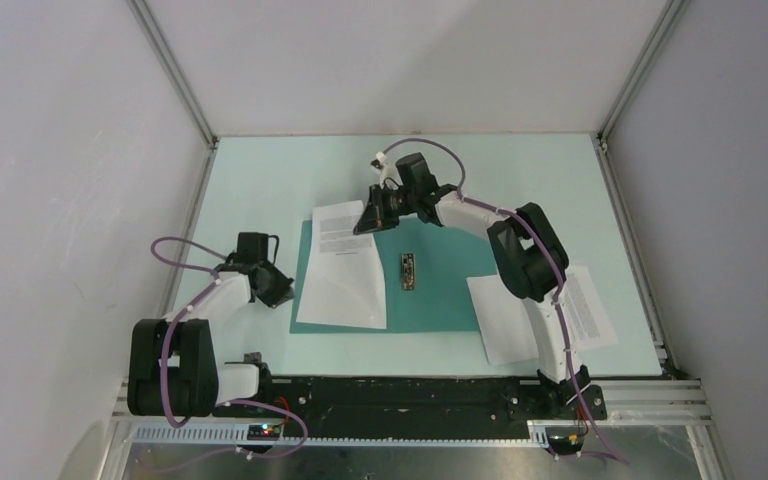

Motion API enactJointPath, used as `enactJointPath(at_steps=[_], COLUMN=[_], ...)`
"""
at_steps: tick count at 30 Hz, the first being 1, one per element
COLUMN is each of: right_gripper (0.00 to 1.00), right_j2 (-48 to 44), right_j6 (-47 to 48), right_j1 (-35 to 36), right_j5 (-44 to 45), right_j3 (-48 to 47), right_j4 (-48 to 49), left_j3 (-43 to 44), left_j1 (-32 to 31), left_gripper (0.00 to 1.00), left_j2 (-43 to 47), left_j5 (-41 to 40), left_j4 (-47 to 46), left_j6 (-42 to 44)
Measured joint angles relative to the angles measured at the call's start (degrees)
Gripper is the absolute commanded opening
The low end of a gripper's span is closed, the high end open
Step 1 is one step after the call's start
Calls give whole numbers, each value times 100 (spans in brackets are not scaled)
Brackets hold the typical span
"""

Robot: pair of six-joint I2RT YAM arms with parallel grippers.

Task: Put the files into the folder

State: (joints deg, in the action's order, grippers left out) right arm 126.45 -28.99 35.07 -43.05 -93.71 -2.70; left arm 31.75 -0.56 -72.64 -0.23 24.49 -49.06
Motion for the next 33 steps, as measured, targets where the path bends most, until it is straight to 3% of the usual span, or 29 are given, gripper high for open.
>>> enactJointPath(at_steps=[33], right_gripper=[1], right_j2=[184], right_j6=[654], right_j1=[-2], right_j5=[-634], right_j3=[-501], right_j4=[-688], left_j3=[48], left_j1=[0], left_gripper=[0], left_j2=[-63], left_j5=[39], left_j4=[-2], left_j6=[2])
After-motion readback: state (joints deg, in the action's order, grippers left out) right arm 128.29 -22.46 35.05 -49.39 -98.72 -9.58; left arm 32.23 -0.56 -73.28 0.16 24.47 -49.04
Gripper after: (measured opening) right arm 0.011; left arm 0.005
